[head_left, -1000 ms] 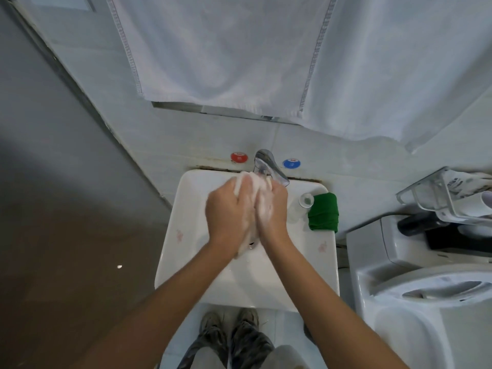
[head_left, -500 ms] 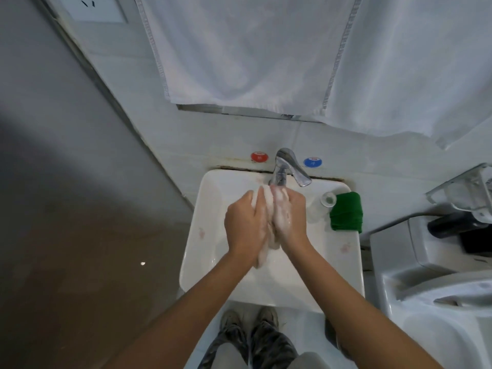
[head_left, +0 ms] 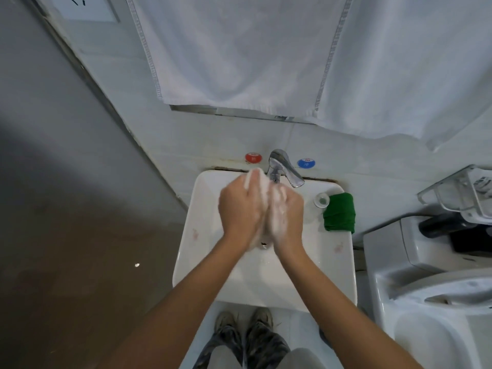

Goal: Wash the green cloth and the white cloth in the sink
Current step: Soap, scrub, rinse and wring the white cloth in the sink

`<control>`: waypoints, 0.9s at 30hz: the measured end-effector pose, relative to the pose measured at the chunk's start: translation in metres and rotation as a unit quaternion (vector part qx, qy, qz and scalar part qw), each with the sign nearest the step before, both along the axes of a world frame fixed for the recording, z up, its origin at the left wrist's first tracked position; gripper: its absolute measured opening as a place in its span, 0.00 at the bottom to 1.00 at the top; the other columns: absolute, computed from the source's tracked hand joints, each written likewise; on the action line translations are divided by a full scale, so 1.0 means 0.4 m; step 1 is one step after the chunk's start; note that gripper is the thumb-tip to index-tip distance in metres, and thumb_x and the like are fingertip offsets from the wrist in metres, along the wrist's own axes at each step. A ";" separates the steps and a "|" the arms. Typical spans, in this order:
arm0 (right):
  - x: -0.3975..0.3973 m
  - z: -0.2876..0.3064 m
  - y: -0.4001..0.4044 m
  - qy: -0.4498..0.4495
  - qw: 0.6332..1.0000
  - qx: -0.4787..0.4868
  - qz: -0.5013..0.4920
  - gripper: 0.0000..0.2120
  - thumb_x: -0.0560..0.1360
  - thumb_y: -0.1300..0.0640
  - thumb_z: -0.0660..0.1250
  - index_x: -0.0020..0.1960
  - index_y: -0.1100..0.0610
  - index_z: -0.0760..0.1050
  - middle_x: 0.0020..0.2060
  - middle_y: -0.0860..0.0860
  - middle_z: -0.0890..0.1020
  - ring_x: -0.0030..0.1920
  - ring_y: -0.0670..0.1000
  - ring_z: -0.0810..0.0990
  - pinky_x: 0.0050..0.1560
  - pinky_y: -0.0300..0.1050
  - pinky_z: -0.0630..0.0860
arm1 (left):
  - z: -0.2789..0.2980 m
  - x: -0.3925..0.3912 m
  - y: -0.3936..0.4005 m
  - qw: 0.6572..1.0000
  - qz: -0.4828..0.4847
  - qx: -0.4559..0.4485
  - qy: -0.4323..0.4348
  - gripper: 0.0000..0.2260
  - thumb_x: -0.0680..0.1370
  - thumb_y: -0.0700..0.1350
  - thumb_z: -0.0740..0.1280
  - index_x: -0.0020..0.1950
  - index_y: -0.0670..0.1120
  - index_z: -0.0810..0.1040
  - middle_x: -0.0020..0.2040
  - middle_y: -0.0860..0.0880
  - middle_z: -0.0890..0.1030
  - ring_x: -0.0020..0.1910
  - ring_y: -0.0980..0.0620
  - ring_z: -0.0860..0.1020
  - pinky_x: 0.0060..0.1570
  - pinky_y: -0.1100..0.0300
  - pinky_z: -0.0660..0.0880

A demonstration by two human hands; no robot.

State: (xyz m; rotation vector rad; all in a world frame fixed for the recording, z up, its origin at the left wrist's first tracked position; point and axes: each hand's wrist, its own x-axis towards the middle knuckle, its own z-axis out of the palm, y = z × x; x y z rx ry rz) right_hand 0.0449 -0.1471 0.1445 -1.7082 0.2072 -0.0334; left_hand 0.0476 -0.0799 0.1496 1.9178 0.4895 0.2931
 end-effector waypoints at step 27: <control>-0.019 -0.072 -0.005 0.074 0.996 -0.024 -0.033 0.14 0.80 0.60 0.59 0.36 0.56 0.71 0.31 0.52 0.75 0.32 0.46 0.74 0.38 0.49 0.75 | -0.047 -0.052 -0.023 0.999 -0.015 0.045 -0.023 0.19 0.80 0.50 0.60 0.29 0.50 0.67 0.26 0.52 0.72 0.27 0.54 0.71 0.31 0.59 0.66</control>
